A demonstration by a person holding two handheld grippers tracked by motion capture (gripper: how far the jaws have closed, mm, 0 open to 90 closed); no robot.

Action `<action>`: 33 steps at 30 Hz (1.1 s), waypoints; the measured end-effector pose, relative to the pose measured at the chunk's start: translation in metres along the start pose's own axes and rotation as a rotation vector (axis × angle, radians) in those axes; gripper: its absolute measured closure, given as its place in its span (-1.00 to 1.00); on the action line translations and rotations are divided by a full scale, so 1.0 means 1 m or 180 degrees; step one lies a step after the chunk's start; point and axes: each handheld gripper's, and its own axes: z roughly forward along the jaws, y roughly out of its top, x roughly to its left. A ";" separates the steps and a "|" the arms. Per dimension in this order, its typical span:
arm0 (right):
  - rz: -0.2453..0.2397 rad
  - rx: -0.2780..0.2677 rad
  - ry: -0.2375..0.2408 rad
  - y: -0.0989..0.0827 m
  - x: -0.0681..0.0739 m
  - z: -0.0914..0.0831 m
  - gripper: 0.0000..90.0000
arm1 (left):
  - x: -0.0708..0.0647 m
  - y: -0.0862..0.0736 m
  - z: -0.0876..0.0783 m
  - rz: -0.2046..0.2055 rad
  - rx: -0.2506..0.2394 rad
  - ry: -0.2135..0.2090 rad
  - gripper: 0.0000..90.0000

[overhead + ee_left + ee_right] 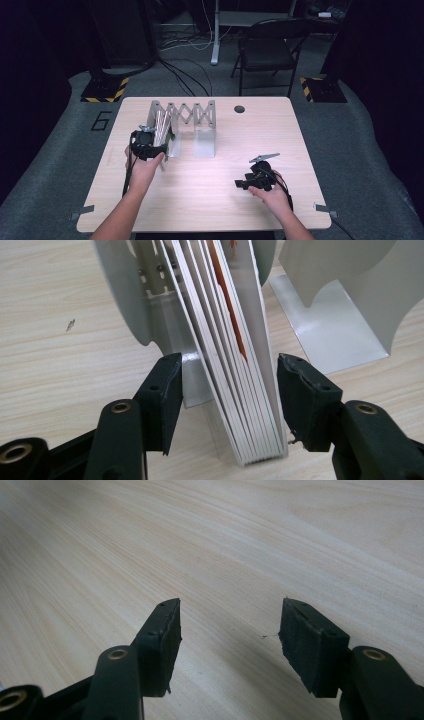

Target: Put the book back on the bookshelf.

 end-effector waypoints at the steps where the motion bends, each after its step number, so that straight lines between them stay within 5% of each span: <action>1: 0.0008 0.0005 -0.0003 0.000 0.000 0.000 -0.07 | 0.001 0.000 -0.001 -0.0011 -0.0015 -0.0025 -0.01; 21: -0.0010 0.0008 -0.0043 -0.001 0.003 -0.003 -0.08 | 0.001 -0.011 -0.039 0.0064 -0.0130 -0.0330 -0.01; 33: -0.0009 0.0000 -0.0045 -0.001 0.003 -0.003 -0.08 | 0.001 -0.015 -0.058 0.0230 -0.0097 -0.0443 -0.01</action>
